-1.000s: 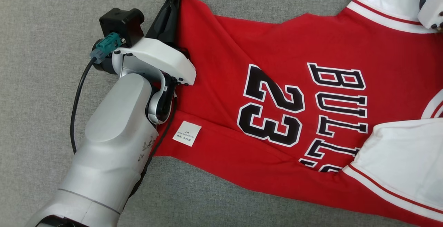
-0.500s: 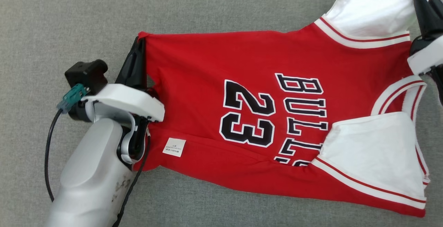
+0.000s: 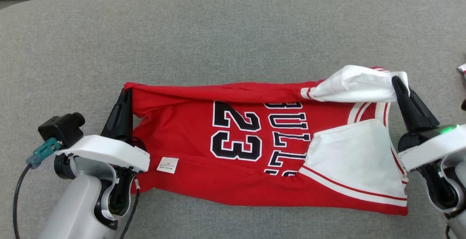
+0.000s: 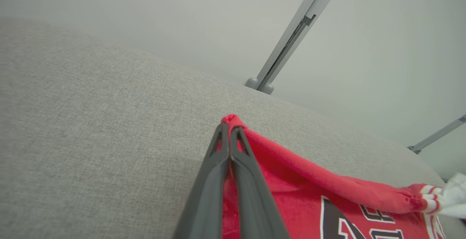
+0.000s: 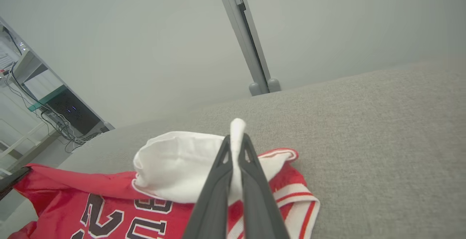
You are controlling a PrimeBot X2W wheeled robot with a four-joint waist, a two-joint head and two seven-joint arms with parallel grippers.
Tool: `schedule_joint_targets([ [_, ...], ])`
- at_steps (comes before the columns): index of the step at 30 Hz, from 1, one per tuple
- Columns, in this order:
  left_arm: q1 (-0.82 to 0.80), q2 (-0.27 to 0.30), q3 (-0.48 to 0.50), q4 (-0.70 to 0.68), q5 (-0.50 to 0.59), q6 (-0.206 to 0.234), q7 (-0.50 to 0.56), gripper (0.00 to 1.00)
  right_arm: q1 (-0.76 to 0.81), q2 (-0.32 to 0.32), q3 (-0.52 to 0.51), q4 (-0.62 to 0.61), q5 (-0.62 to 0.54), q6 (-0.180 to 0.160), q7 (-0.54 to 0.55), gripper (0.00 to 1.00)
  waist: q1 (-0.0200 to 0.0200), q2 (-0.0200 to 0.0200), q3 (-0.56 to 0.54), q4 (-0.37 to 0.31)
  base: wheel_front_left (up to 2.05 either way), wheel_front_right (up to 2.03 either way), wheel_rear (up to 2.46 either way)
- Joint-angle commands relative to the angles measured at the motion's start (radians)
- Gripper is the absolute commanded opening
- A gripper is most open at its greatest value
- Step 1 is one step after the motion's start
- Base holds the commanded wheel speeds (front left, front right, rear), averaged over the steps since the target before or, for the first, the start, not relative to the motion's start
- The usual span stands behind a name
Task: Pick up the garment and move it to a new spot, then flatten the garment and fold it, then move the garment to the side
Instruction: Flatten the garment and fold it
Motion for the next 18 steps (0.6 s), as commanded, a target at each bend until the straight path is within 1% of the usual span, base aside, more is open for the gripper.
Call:
schedule_joint_targets([
  [1, 0.021, 0.020, 0.010, -0.022, -0.006, 0.007, 0.006, 0.00, 0.037, 0.006, -0.017, -0.011, 0.011, 0.000, -0.014, 0.00, 0.0000, 0.0000, -0.013, -0.009, 0.00, 0.00, 0.00],
  [5, 0.069, 0.047, 0.014, -0.087, -0.020, 0.017, 0.036, 0.00, 0.128, 0.026, -0.042, -0.045, 0.005, 0.000, -0.014, 0.00, 0.0000, 0.0000, -0.029, -0.018, 0.00, 0.00, 0.00],
  [10, 0.140, 0.093, -0.001, -0.162, -0.002, 0.047, 0.081, 0.00, 0.226, 0.055, -0.066, -0.079, -0.004, 0.000, 0.003, 0.00, 0.0000, 0.0000, -0.048, -0.031, 0.00, 0.00, 0.00],
  [16, 0.233, 0.118, -0.015, -0.199, -0.013, 0.080, 0.128, 0.00, 0.318, 0.096, -0.086, -0.086, -0.027, 0.000, 0.038, 0.00, 0.0000, 0.0000, -0.064, -0.041, 0.00, 0.00, 0.00],
  [17, 0.245, 0.120, -0.020, -0.194, -0.012, 0.084, 0.134, 0.00, 0.329, 0.105, -0.090, -0.082, -0.035, 0.000, 0.042, 0.11, 0.0000, 0.0000, -0.065, -0.042, 0.00, 0.00, 0.00],
  [18, 0.255, 0.116, -0.024, -0.188, -0.016, 0.086, 0.140, 0.00, 0.338, 0.116, -0.094, -0.078, -0.036, 0.000, 0.046, 0.34, 0.0000, 0.0000, -0.066, -0.042, 0.00, 0.00, 0.00],
])
